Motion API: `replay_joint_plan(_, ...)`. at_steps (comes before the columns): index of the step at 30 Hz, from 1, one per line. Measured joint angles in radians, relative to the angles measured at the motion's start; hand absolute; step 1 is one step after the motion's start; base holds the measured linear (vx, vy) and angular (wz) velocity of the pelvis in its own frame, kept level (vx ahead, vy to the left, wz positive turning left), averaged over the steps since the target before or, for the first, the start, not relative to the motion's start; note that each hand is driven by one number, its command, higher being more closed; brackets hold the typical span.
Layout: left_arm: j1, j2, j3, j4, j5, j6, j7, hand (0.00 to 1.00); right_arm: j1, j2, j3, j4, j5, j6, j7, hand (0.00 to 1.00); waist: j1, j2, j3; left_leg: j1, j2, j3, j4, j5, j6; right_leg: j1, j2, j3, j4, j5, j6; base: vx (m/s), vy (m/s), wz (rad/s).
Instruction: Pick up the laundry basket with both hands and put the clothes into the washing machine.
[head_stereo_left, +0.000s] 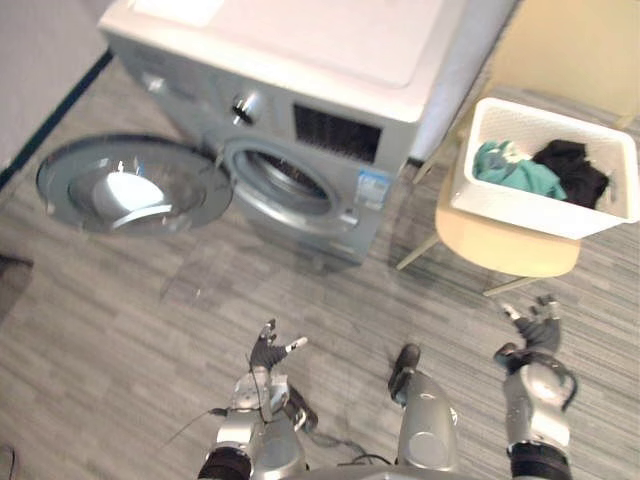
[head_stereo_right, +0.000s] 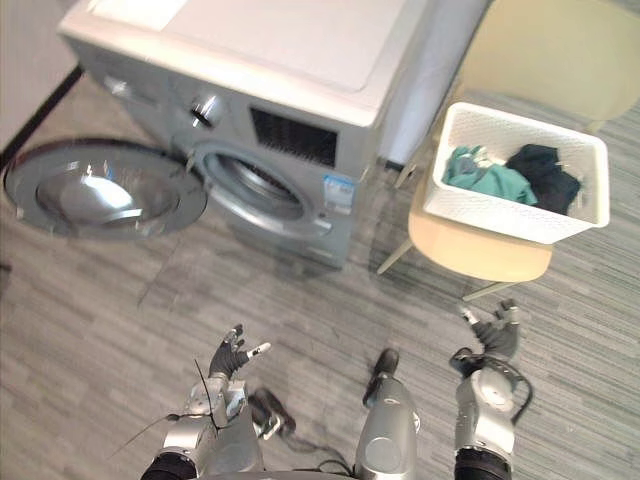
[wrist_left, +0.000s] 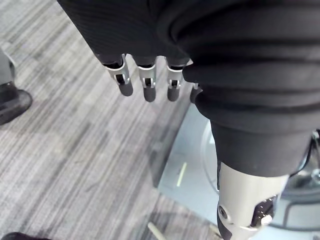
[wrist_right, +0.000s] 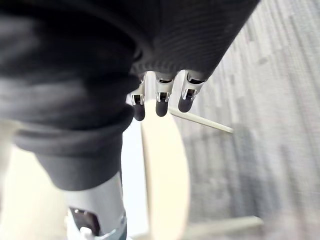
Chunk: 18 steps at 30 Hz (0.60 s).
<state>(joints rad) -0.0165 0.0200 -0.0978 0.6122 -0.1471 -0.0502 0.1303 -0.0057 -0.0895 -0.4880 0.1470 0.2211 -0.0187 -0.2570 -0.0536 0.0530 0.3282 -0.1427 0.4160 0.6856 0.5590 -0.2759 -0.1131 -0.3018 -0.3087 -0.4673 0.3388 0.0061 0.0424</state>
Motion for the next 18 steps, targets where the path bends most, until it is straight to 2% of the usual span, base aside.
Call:
replay_joint_plan(2, -0.019, -0.019, -0.008, 0.018, -0.022, 0.0, 0.0, 0.0, -0.012, -0.001, -0.013, -0.084, -0.027, -0.003, -0.032, 0.0, -0.017, 0.003, -0.028, 0.057, 0.007, 0.03, -0.039, 0.013, -0.02, 0.024, 0.032, -0.002, -0.01, 0.003, 0.016, 0.21, -0.095, -0.45)
replay_joint_plan(5, -0.03, -0.047, -0.007, 0.051, -0.037, 0.002, 0.004, 0.0, -0.04, 0.0, 0.0, -0.176, -0.072, -0.008, -0.05, 0.0, -0.021, 0.006, -0.092, 0.122, 0.041, 0.069, -0.068, 0.026, -0.033, 0.03, 0.078, -0.002, -0.01, -0.026, 0.022, 0.23, -0.127, -0.63)
replay_joint_plan(7, -0.016, -0.052, -0.003, 0.051, -0.038, 0.003, 0.006, 0.0, -0.056, -0.003, 0.025, -0.205, -0.077, -0.015, -0.071, 0.0, -0.021, 0.005, -0.107, 0.16, 0.078, 0.067, -0.049, 0.048, -0.018, 0.057, 0.118, 0.001, -0.008, -0.055, 0.01, 0.25, -0.157, -0.52)
replay_joint_plan(8, -0.003, -0.052, 0.007, 0.05, -0.039, 0.003, 0.007, 0.0, -0.063, -0.003, 0.057, -0.218, -0.08, -0.018, -0.073, 0.0, -0.018, 0.004, -0.111, 0.173, 0.104, 0.064, -0.015, 0.068, 0.014, 0.071, 0.143, 0.003, -0.009, -0.064, 0.0, 0.3, -0.25, -0.96)
replay_joint_plan(9, 0.023, -0.047, 0.029, 0.05, -0.051, 0.006, 0.008, 0.0, -0.084, -0.004, 0.126, -0.227, -0.097, -0.019, -0.07, 0.0, -0.007, -0.007, -0.118, 0.186, 0.151, 0.062, 0.067, 0.132, 0.118, 0.095, 0.182, 0.021, -0.014, -0.076, -0.02, 0.26, -0.231, -0.93)
replay_joint_plan(11, 0.052, -0.043, 0.032, 0.05, -0.07, 0.012, 0.007, 0.0, -0.09, -0.005, 0.175, -0.253, -0.114, -0.02, -0.069, 0.0, 0.006, -0.012, -0.121, 0.171, 0.183, 0.015, 0.156, 0.226, 0.249, 0.133, 0.208, 0.042, -0.037, -0.088, -0.039, 0.25, -0.194, -0.77)
replay_joint_plan(12, 0.083, -0.044, 0.043, 0.049, -0.078, 0.014, 0.007, 0.0, -0.097, -0.014, 0.216, -0.26, -0.122, -0.031, -0.066, 0.0, 0.021, -0.016, -0.128, 0.109, 0.167, -0.127, 0.23, 0.225, 0.22, 0.172, 0.22, 0.075, -0.076, -0.094, -0.049, 0.31, -0.117, -0.7)
replay_joint_plan(13, 0.095, -0.061, 0.046, 0.045, -0.078, 0.016, 0.007, 0.0, -0.113, -0.028, 0.235, -0.259, -0.145, -0.031, -0.063, 0.0, 0.034, -0.014, -0.133, 0.041, 0.105, -0.249, 0.274, 0.137, 0.12, 0.196, 0.223, 0.103, -0.104, -0.095, -0.049, 0.31, -0.079, -0.65)
replay_joint_plan(14, 0.097, -0.068, 0.046, 0.045, -0.078, 0.017, 0.007, 0.0, -0.121, -0.032, 0.235, -0.257, -0.156, -0.031, -0.062, 0.0, 0.044, -0.012, -0.134, 0.012, 0.074, -0.284, 0.28, 0.109, 0.109, 0.207, 0.223, 0.118, -0.116, -0.094, -0.049, 0.3, -0.03, -0.57)
replay_joint_plan(15, 0.108, -0.073, 0.043, 0.042, -0.078, 0.018, 0.006, 0.0, -0.132, -0.041, 0.235, -0.255, -0.174, -0.029, -0.055, 0.0, 0.055, -0.016, -0.133, -0.033, 0.015, -0.328, 0.267, 0.065, 0.092, 0.233, 0.223, 0.136, -0.134, -0.094, -0.049, 0.26, 0.002, -0.46)
replay_joint_plan(16, 0.113, -0.074, 0.043, 0.041, -0.078, 0.018, 0.006, 0.0, -0.137, -0.044, 0.235, -0.251, -0.196, -0.028, -0.046, 0.0, 0.067, -0.019, -0.131, -0.058, -0.028, -0.338, 0.221, 0.049, 0.078, 0.25, 0.221, 0.146, -0.142, -0.094, -0.048, 0.24, 0.027, -0.39)
replay_joint_plan(17, 0.118, -0.073, 0.044, 0.034, -0.078, 0.018, 0.005, 0.0, -0.144, -0.05, 0.234, -0.247, -0.212, -0.021, -0.043, 0.0, 0.072, -0.02, -0.13, -0.083, -0.073, -0.35, 0.16, 0.049, 0.078, 0.271, 0.217, 0.152, -0.156, -0.094, -0.048, 0.24, 0.139, -0.34)
replay_joint_plan(18, 0.13, -0.072, 0.039, 0.014, -0.078, 0.015, 0.005, 0.0, -0.17, -0.07, 0.235, -0.226, -0.239, -0.014, -0.044, 0.0, 0.076, -0.021, -0.133, -0.125, -0.163, -0.391, -0.001, 0.051, 0.078, 0.284, 0.203, 0.169, -0.168, -0.097, -0.036, 0.18, 0.165, -0.39)
